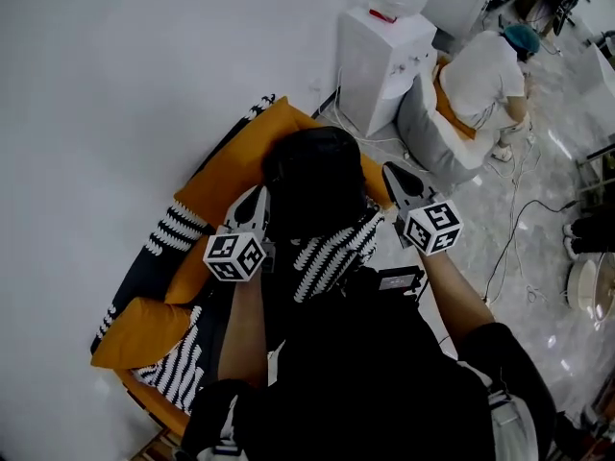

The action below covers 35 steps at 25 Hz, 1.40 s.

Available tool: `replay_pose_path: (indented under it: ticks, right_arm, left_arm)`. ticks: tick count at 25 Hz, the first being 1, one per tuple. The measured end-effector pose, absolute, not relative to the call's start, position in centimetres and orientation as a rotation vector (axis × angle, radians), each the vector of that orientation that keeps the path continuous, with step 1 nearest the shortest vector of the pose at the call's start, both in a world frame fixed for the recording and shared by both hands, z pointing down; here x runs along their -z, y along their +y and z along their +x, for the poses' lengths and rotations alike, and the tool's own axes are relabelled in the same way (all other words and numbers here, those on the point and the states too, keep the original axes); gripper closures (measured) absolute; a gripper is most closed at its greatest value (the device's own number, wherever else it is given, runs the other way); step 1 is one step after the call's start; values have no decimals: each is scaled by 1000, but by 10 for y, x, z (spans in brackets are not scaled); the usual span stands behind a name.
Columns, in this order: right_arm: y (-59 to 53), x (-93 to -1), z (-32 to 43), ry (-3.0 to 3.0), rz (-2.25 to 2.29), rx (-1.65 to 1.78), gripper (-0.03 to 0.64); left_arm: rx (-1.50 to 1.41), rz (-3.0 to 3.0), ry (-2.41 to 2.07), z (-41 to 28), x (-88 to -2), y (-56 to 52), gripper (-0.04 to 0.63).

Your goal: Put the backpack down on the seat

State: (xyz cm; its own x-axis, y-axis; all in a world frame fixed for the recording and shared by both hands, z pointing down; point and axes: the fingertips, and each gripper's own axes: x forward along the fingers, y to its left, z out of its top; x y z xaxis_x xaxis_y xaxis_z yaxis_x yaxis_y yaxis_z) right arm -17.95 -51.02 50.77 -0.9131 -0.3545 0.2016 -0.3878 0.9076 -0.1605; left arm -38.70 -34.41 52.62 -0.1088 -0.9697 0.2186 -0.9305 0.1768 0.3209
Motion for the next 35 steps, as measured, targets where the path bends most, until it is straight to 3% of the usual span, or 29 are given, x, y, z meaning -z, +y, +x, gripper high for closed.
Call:
replay_pose_path:
  ticks: [10,35]
  right_arm:
    - [-481,-430,-110,-3030,664,-211,584]
    - [-323,-496,124,-2984,563,-393,584]
  left_arm:
    - [180,1896,-2276,-317,-455,-308,580]
    - [87,1755,-2316,-65,-497,-154,580]
